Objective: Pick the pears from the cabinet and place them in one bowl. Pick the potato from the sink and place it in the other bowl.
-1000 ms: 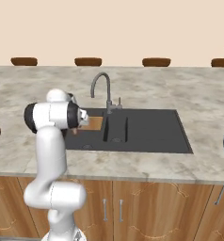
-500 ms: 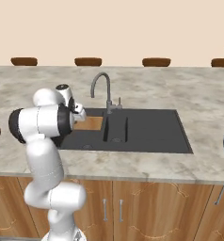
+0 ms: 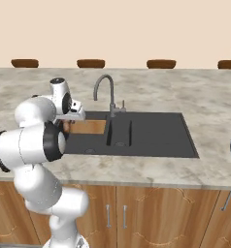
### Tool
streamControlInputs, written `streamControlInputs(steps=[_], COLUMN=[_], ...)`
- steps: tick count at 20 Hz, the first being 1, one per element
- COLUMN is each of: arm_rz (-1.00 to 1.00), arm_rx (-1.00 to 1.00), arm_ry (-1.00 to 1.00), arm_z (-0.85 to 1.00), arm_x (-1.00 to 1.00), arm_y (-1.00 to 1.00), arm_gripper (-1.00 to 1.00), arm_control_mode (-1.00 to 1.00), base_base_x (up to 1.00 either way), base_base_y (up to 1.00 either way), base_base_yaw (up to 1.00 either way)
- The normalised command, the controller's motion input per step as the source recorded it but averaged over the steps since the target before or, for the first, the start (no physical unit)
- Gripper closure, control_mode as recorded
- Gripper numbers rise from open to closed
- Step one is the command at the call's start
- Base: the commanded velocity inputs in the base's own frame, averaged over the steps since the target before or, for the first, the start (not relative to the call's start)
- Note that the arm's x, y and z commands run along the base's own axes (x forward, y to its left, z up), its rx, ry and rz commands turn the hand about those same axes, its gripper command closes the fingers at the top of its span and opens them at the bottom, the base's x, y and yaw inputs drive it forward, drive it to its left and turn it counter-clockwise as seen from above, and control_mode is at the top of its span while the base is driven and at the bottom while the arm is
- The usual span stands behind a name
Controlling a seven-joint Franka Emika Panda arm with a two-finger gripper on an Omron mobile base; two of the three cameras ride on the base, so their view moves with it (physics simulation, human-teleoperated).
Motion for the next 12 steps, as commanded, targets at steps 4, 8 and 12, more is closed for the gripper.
streamControlInputs(steps=[4, 8, 12], arm_rz=[0.00, 0.00, 0.00], arm_rx=[0.00, 0.00, 0.00], arm_ry=[0.00, 0.00, 0.00], arm_z=[0.36, 0.05, 0.00], arm_x=[-0.56, -0.26, 0.00], arm_y=[-0.05, -0.02, 0.00], arm_gripper=[1.00, 1.00, 1.00], arm_control_mode=[-1.00, -1.00, 1.00], base_base_x=[0.00, 0.00, 0.02], base_base_y=[0.00, 0.00, 0.00], base_base_yaw=[0.00, 0.00, 0.00])
